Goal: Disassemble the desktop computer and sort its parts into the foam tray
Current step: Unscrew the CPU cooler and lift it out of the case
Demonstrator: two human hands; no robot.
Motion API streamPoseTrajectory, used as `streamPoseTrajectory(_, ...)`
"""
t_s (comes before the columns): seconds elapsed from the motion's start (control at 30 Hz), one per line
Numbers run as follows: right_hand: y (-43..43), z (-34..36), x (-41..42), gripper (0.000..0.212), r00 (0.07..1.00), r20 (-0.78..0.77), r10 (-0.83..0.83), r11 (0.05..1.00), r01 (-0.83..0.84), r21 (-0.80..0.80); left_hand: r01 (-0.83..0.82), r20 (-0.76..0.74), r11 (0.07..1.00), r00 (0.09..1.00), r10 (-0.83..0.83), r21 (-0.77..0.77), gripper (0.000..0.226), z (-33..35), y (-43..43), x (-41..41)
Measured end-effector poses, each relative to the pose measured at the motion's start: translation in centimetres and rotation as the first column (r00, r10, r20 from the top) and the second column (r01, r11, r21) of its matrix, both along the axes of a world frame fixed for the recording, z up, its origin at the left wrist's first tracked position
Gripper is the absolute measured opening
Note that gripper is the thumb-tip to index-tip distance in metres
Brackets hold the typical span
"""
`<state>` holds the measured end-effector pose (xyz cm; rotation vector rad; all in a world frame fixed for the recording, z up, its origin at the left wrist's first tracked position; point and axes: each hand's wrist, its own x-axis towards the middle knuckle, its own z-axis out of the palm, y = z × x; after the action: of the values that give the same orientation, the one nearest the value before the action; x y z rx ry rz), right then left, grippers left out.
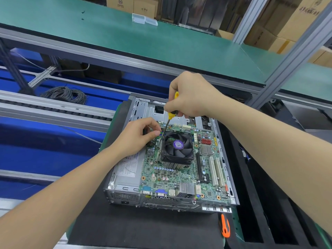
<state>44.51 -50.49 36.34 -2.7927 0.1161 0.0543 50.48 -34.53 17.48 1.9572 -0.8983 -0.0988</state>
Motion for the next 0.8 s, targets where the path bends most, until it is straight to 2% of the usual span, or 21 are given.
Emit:
streamPoseTrajectory(0.67, -0.26, -0.15, 0.05, 0.014, 1.000, -0.004, 0.001, 1.000, -0.001, -0.007, -0.007, -0.015, 1.000, 1.000, 0.007, 0.008, 0.010, 0.15, 0.07, -0.21)
streamPoseTrajectory(0.8, -0.26, -0.12, 0.05, 0.014, 0.998, -0.002, 0.064, 0.997, -0.064, -0.035, 0.012, -0.073, 0.999, 0.997, -0.016, -0.052, 0.013, 0.00, 0.28, -0.25)
